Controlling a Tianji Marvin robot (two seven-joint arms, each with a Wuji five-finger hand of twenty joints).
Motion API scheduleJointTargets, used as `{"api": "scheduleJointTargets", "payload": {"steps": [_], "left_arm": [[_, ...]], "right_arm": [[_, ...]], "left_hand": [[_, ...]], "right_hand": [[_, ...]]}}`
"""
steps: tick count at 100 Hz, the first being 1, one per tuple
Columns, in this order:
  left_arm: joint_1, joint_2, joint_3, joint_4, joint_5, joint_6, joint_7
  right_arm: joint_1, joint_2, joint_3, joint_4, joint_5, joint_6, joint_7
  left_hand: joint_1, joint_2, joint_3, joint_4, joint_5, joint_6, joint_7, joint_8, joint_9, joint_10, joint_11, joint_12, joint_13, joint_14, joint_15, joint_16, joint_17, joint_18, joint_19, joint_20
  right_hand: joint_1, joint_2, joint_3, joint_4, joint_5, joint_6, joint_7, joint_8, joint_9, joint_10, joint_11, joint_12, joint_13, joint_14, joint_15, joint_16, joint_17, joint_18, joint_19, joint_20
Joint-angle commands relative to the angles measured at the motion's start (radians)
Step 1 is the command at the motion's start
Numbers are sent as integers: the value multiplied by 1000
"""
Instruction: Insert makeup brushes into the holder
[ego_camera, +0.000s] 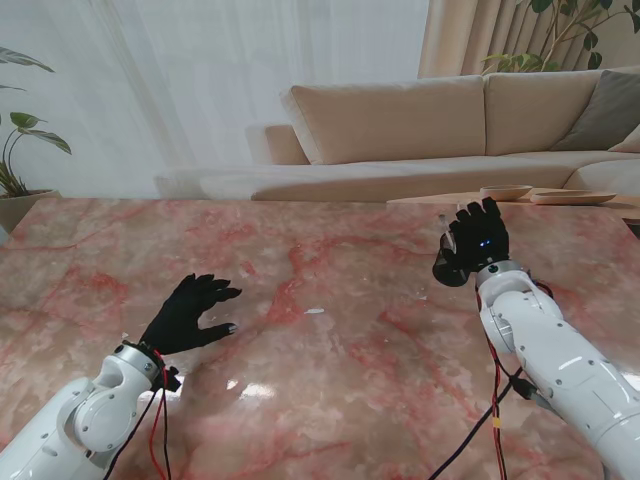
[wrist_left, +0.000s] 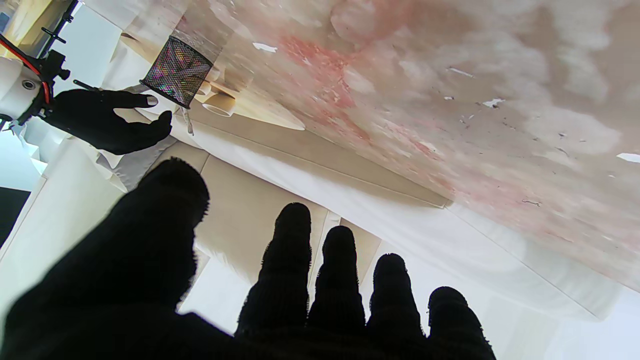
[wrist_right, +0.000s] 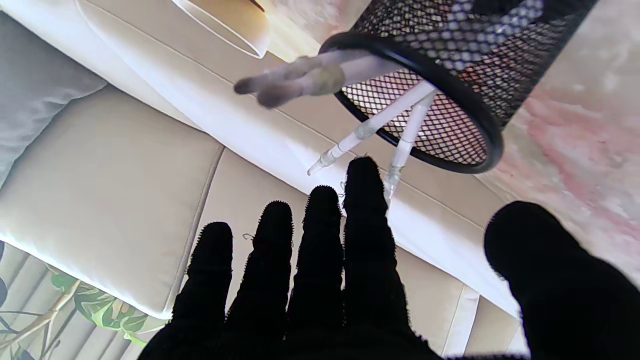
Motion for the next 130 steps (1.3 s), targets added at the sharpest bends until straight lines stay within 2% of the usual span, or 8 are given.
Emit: {"api": "scheduleJointTargets", "payload": {"steps": [1, 28, 44, 67, 97, 106, 115, 130], "left_arm": [[5, 1, 3, -7, 3, 3, -2], [8, 2, 5, -21, 9, 5, -10], [9, 3, 6, -29, 11, 5, -15], [12, 5, 8, -45, 15, 6, -21], [7, 3, 16, -65, -11, 1, -33], [17, 2, 13, -95, -14, 7, -37], [23, 3, 13, -119, -31, 12, -59], [21, 3, 25, -139, -33, 15, -61]], "right_arm": [[-19, -6, 1, -1, 7, 2, -3], [-71, -20, 55, -27, 45, 6, -45], [-122, -28, 116, -77, 50, -16, -70], [-196, -35, 200, -169, 32, -57, -95], [-310, -56, 280, -310, 92, -145, -96], [-349, -65, 294, -353, 138, -184, -80], [-384, -74, 305, -386, 187, -224, -71], [-441, -87, 318, -433, 262, -283, -70]], "left_hand": [[19, 33, 2, 21, -1, -28, -4, -2, -9, 6, -22, -13, -51, -18, -28, 5, 0, -13, -40, -17], [18, 31, 4, 21, 0, -28, -3, -2, -7, 4, -22, -13, -50, -19, -29, 4, 0, -13, -40, -20], [16, 32, 4, 21, 0, -28, -3, -2, -7, 4, -22, -14, -50, -20, -29, 4, 1, -13, -38, -18], [11, 36, 1, 20, -1, -24, -4, -2, -8, 1, -22, -13, -47, -21, -28, 5, 2, -18, -36, -14], [-6, 68, -58, 26, -13, 9, -25, -13, -32, -22, -26, -15, -24, -21, -23, 5, 3, -38, 0, 51], [-9, 84, -107, 39, -23, 16, -41, -23, -43, -27, -29, -18, -16, -20, -24, 1, -7, -23, 29, 117], [-7, 106, -166, 51, -50, 31, -61, -34, -68, -26, -34, -22, -10, -17, -23, -1, -31, -21, 122, 321], [-30, 118, -195, 52, -67, 41, -72, -39, -87, -28, -38, -23, -8, -29, -26, -5, -28, -33, 116, 342]], "right_hand": [[13, -19, 23, 50, 26, -26, 54, 77, 25, 25, 9, -8, 30, 14, -10, -26, 2, 16, -14, 17], [34, -36, -3, 47, -56, -44, 86, 232, -15, 9, 34, 11, 21, 8, -7, -29, 0, 11, -8, 10], [20, -25, -12, 52, -114, 33, -119, 117, -47, 10, 24, 6, 3, 8, -16, -34, -12, 13, -21, 3], [12, -21, -19, 54, -108, 39, -156, 47, 2, 18, -15, -27, 61, 22, -73, -71, 21, 31, -44, -13], [-69, 24, -72, 101, -153, 40, -257, -109, 13, 25, -170, -184, 154, 16, -305, -225, 112, -36, -249, -222], [-99, 31, -90, 129, -159, 52, -271, -142, 12, 37, -208, -226, 166, 18, -360, -271, 145, -55, -280, -276], [-123, 47, -119, 157, -164, 62, -285, -178, 10, 49, -239, -269, 182, 25, -390, -309, 178, -62, -303, -336], [-171, 79, -149, 187, -162, 69, -290, -209, 19, 63, -261, -313, 211, 30, -415, -346, 228, -63, -294, -390]]}}
